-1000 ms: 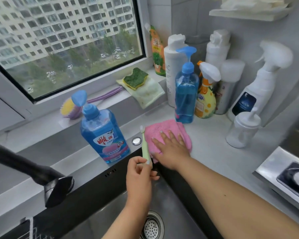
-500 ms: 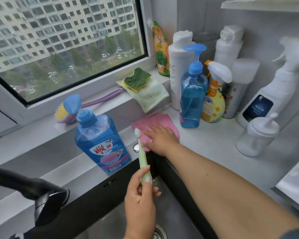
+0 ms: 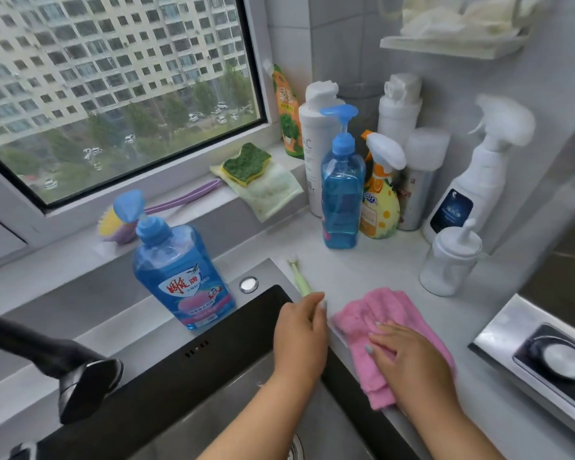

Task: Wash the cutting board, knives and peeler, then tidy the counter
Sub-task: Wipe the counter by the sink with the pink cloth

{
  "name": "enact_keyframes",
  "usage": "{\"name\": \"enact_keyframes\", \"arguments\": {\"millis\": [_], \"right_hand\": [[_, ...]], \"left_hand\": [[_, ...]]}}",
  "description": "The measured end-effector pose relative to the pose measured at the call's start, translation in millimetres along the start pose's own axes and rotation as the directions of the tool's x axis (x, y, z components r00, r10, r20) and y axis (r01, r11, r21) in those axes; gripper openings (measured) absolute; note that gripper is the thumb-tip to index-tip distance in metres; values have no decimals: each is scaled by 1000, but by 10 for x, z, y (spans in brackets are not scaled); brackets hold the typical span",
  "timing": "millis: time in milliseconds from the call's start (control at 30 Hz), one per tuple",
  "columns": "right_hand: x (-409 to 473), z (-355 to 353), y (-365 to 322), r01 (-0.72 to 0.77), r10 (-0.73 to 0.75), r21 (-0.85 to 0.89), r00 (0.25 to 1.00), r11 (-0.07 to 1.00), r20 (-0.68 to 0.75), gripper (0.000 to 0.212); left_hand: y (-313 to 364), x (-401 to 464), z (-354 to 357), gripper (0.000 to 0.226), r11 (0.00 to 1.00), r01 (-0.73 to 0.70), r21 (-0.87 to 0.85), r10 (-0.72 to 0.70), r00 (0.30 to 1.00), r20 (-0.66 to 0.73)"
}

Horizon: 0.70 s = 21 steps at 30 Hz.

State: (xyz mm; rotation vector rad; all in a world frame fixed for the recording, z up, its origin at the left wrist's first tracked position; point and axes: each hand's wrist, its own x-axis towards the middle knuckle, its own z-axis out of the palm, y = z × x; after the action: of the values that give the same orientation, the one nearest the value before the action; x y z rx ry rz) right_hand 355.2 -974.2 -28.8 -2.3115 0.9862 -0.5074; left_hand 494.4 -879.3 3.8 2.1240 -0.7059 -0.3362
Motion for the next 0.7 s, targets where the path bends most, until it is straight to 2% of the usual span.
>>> {"name": "enact_keyframes", "arguments": {"millis": [100,300,500,600,633,700], "right_hand": [[-25,-8,25,-39,39,-10,998,999,-42,16],[-157,-111,-35,-89,93,41,990,995,-110,23],[-133,-317,-129,-302,366,356,922,884,-127,22],[-86,-452,-156,-380,498,590,866,713,-44,16],[-70,-496,-186,-422,551,677,834,603,29,14],[-22,-540,-211,-456,597,840,774,293,211,11]], "left_hand": [[81,48,131,33,995,-16,100,11,999,44],[197,165,324,35,967,-25,255,-20,985,172],[174,224,329,35,955,-34,294,-36,972,231],[155,210,295,37,957,-39,288,-33,970,239],[143,205,281,38,959,-39,282,-32,970,243],[125,193,250,41,962,-42,270,-27,969,247]]}}
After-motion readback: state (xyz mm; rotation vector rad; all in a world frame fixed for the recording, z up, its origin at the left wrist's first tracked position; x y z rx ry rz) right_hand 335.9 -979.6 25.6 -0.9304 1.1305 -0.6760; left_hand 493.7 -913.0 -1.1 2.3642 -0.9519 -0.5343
